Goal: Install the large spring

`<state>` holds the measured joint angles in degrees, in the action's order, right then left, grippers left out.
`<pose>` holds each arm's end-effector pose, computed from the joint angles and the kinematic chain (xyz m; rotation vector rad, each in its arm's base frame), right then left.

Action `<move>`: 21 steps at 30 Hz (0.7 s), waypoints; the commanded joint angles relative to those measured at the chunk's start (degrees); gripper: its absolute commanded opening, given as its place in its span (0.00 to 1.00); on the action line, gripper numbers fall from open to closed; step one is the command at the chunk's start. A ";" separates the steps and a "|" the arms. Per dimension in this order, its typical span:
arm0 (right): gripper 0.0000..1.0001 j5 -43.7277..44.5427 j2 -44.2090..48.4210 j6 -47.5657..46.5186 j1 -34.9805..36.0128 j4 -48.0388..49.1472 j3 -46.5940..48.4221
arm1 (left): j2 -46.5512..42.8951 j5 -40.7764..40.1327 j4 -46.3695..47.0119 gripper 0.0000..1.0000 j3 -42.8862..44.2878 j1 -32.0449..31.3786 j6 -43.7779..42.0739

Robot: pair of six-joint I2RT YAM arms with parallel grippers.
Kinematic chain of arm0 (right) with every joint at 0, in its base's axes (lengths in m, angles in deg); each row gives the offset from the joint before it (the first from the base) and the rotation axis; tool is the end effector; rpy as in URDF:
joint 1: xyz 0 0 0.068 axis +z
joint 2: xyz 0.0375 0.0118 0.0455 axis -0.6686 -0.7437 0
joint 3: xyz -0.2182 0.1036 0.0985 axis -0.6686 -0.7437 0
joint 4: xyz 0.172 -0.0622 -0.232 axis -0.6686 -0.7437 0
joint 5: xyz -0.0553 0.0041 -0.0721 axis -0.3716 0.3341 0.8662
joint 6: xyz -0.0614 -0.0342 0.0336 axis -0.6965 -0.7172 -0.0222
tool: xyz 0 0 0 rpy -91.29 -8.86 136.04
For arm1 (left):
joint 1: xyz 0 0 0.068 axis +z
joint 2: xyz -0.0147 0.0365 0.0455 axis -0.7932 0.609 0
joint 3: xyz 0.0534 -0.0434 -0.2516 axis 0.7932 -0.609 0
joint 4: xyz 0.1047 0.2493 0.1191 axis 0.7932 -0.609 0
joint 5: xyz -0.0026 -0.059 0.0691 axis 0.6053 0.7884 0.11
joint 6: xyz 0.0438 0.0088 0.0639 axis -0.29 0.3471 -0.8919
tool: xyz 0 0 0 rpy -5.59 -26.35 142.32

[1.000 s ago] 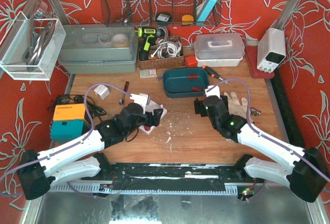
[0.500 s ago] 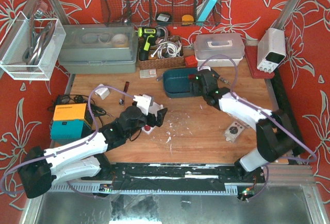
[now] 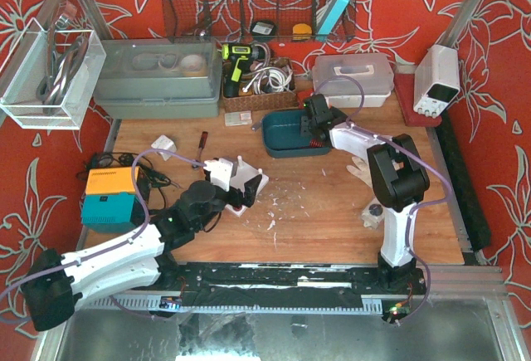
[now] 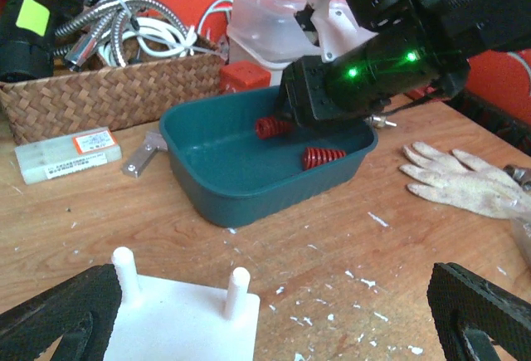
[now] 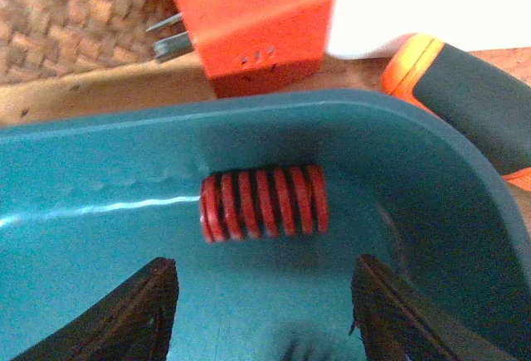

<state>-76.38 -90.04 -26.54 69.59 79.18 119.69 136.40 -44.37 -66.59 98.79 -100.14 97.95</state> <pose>0.4362 0.2138 0.1355 0.0408 2.2863 0.2579 0.1930 -0.1809 0.2129 0.3130 1.6971 -0.4896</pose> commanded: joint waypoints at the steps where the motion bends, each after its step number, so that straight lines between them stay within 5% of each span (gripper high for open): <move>1: 0.61 5.58 -3.27 8.27 0.02 -1.59 3.93 | 1.92 -0.83 0.92 1.00 1.26 -0.35 -1.02; 9: 0.62 8.78 -7.67 15.20 0.13 -0.78 6.78 | 3.80 -0.69 -0.06 1.00 2.37 -0.68 -1.23; 21: 0.70 6.68 -13.05 13.79 0.14 -2.86 11.21 | 3.51 -0.96 0.04 1.00 2.31 -0.86 -1.49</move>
<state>-70.79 -101.58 -13.78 69.57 78.75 129.46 140.31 -44.37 -67.27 99.76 -100.54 97.27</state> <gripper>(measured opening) 0.700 0.998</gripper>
